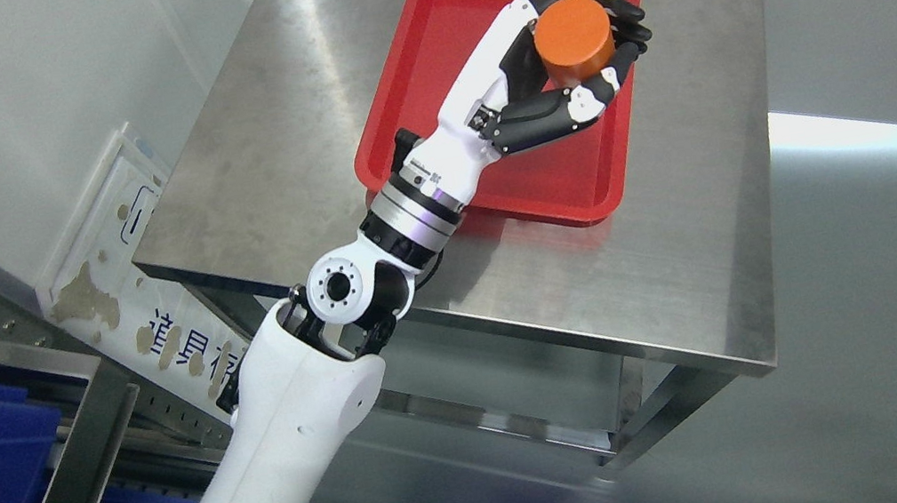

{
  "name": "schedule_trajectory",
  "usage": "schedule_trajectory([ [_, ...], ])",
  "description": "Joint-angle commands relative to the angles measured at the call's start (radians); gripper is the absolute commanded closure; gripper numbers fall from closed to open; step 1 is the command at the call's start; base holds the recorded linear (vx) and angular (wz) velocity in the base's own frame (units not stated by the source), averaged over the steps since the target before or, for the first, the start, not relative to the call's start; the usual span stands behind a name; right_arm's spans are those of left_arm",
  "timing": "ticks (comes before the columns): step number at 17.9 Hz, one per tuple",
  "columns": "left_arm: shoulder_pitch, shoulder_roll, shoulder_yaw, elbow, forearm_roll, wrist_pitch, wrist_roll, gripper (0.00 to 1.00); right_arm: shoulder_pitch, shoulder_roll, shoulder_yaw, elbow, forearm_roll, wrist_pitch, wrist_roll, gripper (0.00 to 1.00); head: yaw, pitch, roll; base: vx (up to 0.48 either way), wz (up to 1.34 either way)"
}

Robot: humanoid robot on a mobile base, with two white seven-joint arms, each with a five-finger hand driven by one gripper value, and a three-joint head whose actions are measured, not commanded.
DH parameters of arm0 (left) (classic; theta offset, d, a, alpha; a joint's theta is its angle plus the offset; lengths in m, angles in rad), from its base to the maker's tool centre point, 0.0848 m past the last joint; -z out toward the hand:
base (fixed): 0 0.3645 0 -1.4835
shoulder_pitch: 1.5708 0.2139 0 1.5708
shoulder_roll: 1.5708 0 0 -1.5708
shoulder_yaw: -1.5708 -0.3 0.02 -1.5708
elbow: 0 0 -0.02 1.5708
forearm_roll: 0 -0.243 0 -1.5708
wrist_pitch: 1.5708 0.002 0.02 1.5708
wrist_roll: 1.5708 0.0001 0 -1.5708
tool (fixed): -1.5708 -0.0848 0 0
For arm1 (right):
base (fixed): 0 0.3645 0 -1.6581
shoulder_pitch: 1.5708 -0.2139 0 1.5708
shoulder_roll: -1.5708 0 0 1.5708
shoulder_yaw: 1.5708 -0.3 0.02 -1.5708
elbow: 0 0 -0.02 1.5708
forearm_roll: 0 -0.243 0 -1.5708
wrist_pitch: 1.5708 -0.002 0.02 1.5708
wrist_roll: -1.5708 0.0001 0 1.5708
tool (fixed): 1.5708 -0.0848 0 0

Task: Grab orange capacitor from left shelf to right desk
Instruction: 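Extend the left hand over the red tray with the capacitor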

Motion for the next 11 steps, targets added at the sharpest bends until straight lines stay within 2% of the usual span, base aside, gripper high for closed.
schedule_trajectory([
  [1,-0.139,0.017,-0.064,0.198,-0.002,0.072,0.001,0.96,0.020,-0.018,-0.012,-0.017,0.003,0.003,-0.002,0.00,0.0000,0.000,0.000,0.214,-0.13],
  [6,-0.140,0.017,0.027,0.369,-0.055,0.064,0.012,0.94,0.020,-0.018,-0.012,-0.017,0.003,0.001,-0.002,0.00,0.0000,0.000,0.000,0.166,-0.12],
  [11,-0.101,0.017,0.147,0.441,-0.108,0.062,0.006,0.93,0.020,-0.018,-0.012,-0.017,0.003,0.003,-0.002,0.00,0.0000,0.000,0.000,0.080,-0.10],
])
